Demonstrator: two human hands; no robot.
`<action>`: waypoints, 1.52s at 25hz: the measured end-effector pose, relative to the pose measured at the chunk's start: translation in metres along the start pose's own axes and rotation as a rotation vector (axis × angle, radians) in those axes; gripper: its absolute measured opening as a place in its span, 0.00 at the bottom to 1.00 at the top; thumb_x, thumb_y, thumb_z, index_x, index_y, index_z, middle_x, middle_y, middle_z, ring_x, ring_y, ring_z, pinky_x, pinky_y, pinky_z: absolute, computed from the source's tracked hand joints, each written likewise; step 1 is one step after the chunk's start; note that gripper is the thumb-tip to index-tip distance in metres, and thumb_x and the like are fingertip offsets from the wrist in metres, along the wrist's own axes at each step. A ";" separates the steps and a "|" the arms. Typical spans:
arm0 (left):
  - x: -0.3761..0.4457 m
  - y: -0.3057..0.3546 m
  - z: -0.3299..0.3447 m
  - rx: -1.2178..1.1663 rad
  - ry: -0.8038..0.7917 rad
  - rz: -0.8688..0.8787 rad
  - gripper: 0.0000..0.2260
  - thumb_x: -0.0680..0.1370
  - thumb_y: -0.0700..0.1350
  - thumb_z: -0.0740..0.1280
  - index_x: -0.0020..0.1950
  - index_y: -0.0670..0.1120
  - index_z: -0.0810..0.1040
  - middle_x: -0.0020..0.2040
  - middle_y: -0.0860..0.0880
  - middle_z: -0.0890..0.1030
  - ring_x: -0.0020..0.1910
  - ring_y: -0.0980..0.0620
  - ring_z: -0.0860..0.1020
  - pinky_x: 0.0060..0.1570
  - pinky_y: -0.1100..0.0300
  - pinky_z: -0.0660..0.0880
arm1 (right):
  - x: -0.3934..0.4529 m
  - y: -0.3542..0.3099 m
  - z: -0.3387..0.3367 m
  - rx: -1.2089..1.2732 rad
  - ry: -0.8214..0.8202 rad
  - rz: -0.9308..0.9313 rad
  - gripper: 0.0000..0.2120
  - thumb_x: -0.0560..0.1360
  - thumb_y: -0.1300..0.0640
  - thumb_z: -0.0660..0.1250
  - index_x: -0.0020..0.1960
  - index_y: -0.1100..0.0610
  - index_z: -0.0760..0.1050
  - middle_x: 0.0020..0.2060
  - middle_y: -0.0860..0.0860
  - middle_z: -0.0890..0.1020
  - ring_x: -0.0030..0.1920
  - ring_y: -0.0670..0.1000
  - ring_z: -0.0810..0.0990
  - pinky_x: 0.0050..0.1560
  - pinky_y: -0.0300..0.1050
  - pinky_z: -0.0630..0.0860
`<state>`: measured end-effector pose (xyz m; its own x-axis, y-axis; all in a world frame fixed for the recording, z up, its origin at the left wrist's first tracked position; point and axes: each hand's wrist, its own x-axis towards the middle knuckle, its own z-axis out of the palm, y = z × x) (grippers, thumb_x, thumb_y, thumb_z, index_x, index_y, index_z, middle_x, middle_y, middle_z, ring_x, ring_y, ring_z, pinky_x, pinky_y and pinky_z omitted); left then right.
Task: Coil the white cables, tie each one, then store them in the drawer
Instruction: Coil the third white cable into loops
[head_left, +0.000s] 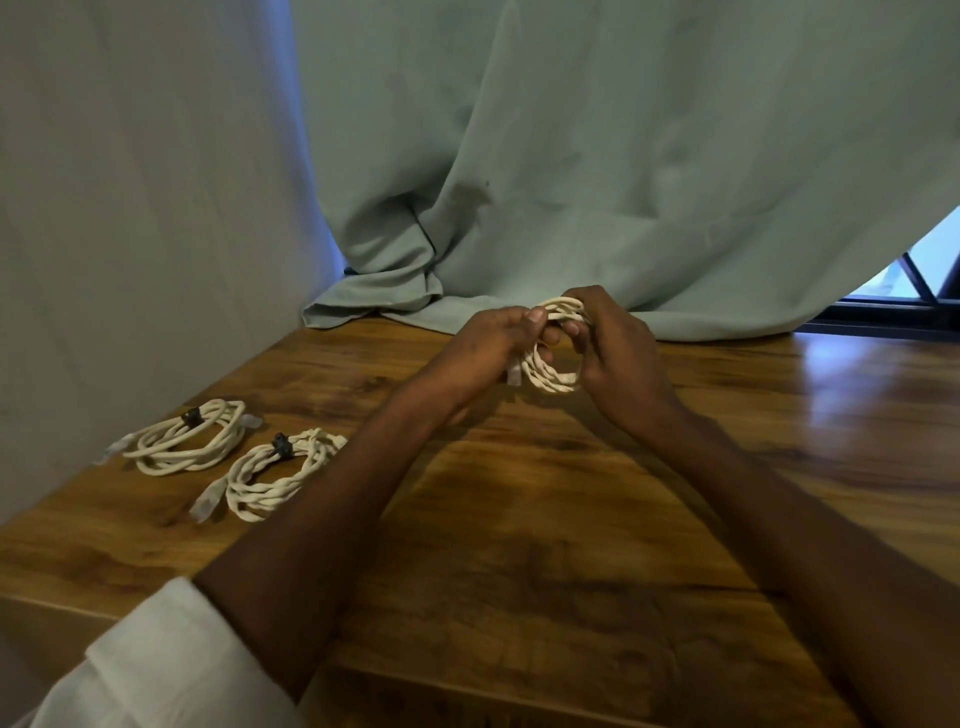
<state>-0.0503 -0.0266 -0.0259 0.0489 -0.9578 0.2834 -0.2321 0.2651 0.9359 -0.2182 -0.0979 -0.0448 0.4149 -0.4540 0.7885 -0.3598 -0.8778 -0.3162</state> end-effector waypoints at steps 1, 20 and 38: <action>0.000 -0.001 0.000 -0.066 -0.023 -0.010 0.15 0.87 0.49 0.61 0.50 0.43 0.83 0.43 0.43 0.83 0.43 0.46 0.81 0.50 0.51 0.77 | 0.000 0.001 0.000 0.009 -0.001 -0.002 0.14 0.82 0.54 0.59 0.64 0.58 0.74 0.49 0.52 0.83 0.45 0.53 0.80 0.42 0.50 0.75; -0.001 -0.015 0.024 -0.374 0.106 0.024 0.15 0.87 0.48 0.63 0.44 0.42 0.79 0.26 0.52 0.70 0.27 0.53 0.69 0.37 0.55 0.68 | -0.011 0.000 -0.006 0.189 0.054 0.192 0.13 0.87 0.50 0.58 0.64 0.54 0.77 0.46 0.49 0.84 0.47 0.48 0.83 0.47 0.51 0.80; -0.019 0.013 0.176 -0.164 0.095 0.240 0.19 0.83 0.58 0.64 0.40 0.48 0.84 0.34 0.49 0.83 0.34 0.50 0.79 0.39 0.53 0.74 | -0.096 -0.052 -0.146 -0.353 0.396 0.676 0.14 0.82 0.47 0.61 0.51 0.55 0.82 0.46 0.55 0.85 0.49 0.60 0.81 0.42 0.47 0.66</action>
<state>-0.2248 -0.0244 -0.0562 0.1038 -0.8529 0.5116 -0.0882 0.5045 0.8589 -0.3616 0.0140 -0.0272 -0.2815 -0.7179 0.6367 -0.6910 -0.3087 -0.6536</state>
